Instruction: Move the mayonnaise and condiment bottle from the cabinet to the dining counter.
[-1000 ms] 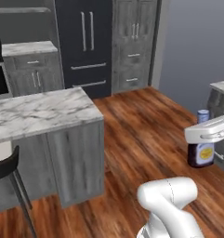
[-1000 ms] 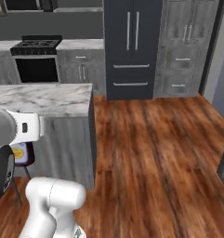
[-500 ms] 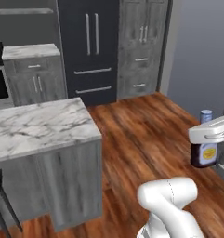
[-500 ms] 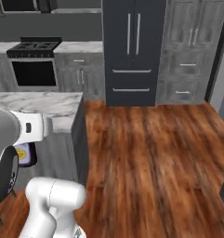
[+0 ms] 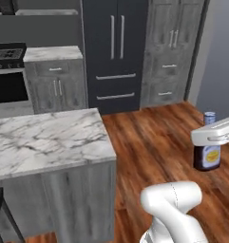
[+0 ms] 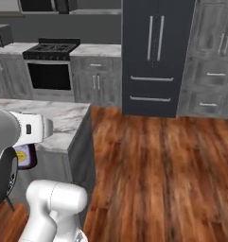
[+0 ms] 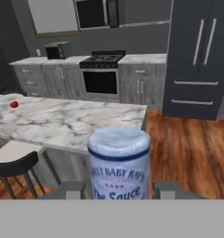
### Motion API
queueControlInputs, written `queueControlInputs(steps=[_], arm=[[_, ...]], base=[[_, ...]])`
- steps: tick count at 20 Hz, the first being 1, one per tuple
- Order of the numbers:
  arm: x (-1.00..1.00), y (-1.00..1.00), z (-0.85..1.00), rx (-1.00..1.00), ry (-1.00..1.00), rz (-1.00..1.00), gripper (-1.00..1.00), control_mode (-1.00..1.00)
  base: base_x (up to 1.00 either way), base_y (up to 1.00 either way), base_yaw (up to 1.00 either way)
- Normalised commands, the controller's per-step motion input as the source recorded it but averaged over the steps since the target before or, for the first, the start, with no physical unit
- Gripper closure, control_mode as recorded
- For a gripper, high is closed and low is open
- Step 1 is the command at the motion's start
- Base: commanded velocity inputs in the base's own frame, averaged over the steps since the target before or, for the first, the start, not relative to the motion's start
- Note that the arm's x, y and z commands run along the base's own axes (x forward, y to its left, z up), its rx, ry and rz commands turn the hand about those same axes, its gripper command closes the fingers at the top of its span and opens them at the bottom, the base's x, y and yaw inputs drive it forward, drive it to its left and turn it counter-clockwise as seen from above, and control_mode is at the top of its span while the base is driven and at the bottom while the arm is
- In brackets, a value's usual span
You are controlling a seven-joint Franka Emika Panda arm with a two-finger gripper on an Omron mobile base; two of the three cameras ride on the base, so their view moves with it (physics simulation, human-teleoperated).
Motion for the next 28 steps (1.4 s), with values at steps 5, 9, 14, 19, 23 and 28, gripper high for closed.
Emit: queueControlInputs(steps=[5, 9, 14, 19, 23, 28], arm=[[0.0, 0.0, 0.0, 0.0, 0.0, 0.0, 1.0, 1.0], [0.0, 0.0, 0.0, 0.0, 0.0, 0.0, 1.0, 1.0], [0.0, 0.0, 0.0, 0.0, 0.0, 0.0, 1.0, 1.0], [0.0, 0.0, 0.0, 0.0, 0.0, 0.0, 1.0, 1.0], [0.0, 0.0, 0.0, 0.0, 0.0, 0.0, 1.0, 1.0], [0.0, 0.0, 0.0, 0.0, 0.0, 0.0, 1.0, 1.0]], base=[[0.5, 0.2, 0.38], [0.6, 0.3, 0.28], [0.65, 0.61, 0.06], [0.47, 0.86, 0.0], [0.48, 0.86, 0.0], [0.53, 0.72, 0.0]])
